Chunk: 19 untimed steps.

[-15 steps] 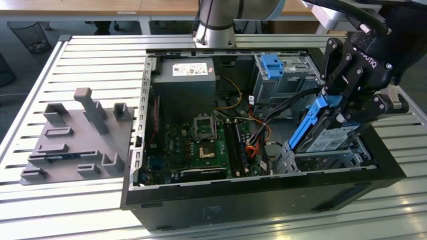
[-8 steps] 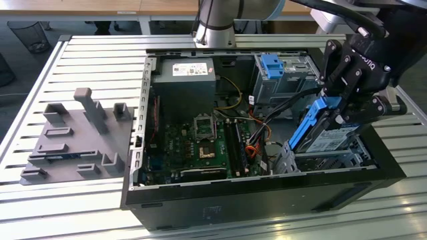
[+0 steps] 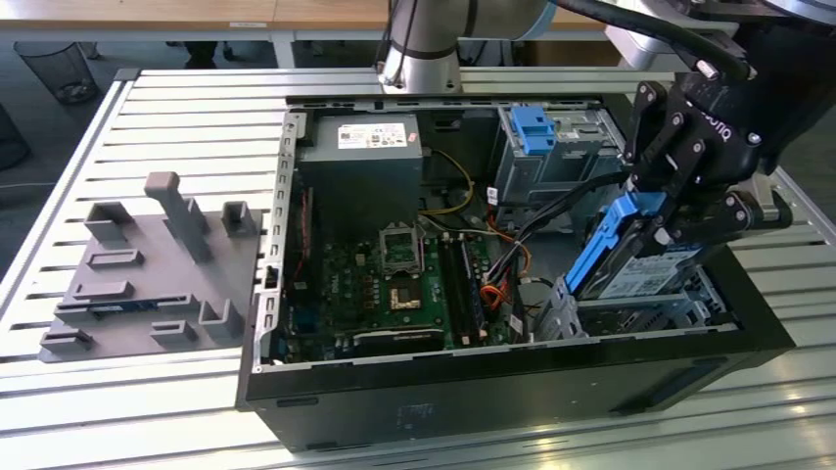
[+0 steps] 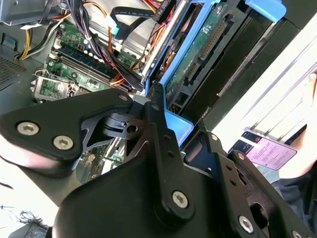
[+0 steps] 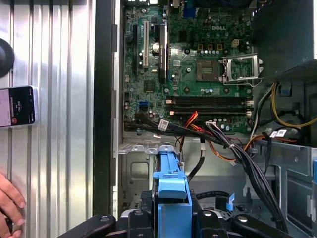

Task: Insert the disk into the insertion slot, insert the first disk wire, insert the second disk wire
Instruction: 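Insert the disk into the insertion slot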

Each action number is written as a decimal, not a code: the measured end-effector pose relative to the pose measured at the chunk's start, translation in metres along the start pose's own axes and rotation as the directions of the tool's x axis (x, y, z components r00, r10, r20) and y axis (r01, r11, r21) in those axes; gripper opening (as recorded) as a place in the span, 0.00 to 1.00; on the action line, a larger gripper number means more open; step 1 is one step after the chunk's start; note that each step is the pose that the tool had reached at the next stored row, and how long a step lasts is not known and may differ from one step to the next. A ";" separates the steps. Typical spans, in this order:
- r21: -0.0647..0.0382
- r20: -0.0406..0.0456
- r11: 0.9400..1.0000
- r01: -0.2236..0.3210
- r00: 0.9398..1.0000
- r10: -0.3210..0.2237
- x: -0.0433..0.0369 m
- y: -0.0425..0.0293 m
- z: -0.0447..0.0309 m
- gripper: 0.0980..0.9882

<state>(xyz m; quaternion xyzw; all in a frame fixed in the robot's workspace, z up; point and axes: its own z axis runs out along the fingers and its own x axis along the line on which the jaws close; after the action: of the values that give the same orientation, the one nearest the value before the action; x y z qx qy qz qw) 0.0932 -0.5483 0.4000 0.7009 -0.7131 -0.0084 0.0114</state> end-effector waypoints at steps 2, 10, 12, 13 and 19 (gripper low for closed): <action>0.000 0.000 1.000 0.000 1.000 0.000 0.0000 0.0000 0.0007 0.30; 0.000 0.000 1.000 0.000 1.000 0.000 0.0000 -0.0001 0.0043 0.30; 0.000 0.000 1.000 0.000 1.000 0.000 0.0000 -0.0001 0.0055 0.30; 0.000 0.000 1.000 0.000 1.000 0.000 0.0000 -0.0002 0.0061 0.30; 0.000 0.000 1.000 0.000 1.000 0.000 0.0000 -0.0003 0.0105 0.30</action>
<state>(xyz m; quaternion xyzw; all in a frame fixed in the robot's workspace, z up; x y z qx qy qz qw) 0.0931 -0.5483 0.3895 0.7009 -0.7131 -0.0083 0.0116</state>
